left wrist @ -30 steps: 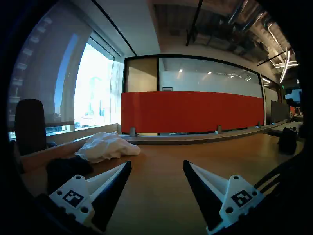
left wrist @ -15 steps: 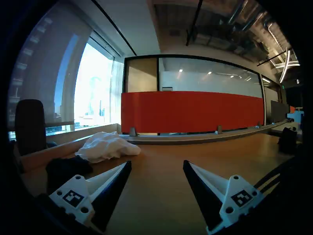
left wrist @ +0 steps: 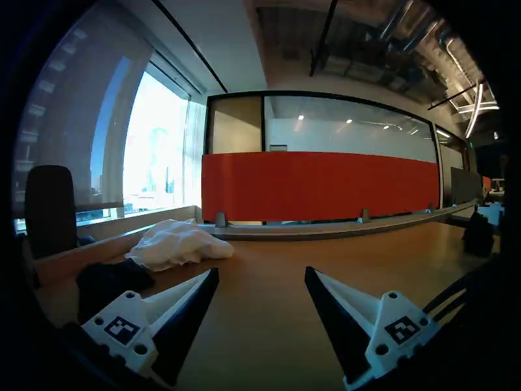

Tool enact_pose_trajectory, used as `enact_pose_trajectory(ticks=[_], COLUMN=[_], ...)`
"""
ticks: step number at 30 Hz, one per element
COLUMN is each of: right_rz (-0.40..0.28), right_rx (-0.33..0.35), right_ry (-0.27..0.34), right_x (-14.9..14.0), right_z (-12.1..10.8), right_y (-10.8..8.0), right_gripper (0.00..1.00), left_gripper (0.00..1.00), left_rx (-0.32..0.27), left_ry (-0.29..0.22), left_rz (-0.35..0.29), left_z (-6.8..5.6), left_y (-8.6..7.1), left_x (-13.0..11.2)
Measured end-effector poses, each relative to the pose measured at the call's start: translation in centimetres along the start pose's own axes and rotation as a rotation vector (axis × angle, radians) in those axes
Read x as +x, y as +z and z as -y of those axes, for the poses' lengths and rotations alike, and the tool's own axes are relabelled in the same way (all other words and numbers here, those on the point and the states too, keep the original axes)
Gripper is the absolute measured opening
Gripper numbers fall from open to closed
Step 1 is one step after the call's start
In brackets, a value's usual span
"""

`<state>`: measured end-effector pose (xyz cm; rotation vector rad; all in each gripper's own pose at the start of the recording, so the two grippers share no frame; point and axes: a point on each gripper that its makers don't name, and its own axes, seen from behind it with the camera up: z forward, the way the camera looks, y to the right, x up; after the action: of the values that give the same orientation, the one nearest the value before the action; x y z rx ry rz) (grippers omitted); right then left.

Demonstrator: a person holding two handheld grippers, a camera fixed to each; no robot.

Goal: Fold towel

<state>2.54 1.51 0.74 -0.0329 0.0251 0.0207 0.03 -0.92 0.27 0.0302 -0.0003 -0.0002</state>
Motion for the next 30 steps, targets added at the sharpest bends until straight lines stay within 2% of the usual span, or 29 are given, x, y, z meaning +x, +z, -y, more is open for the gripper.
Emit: enact_pose_trajectory(ticks=[9, 30], right_rz=[0.016, 0.023], right_rx=[0.012, 0.021], right_ry=[-0.006, -0.022], right_x=[-1.6, -2.1], right_z=[0.3, 1.1], right_y=[0.0, -0.6], right_gripper=[0.99, 0.99], left_gripper=[0.98, 0.98], left_rx=[0.000, 0.000], left_ry=[0.000, 0.000], left_rz=[0.000, 0.000], left_z=[0.0, 0.0], left_y=[0.0, 0.0], left_x=[0.0, 0.0])
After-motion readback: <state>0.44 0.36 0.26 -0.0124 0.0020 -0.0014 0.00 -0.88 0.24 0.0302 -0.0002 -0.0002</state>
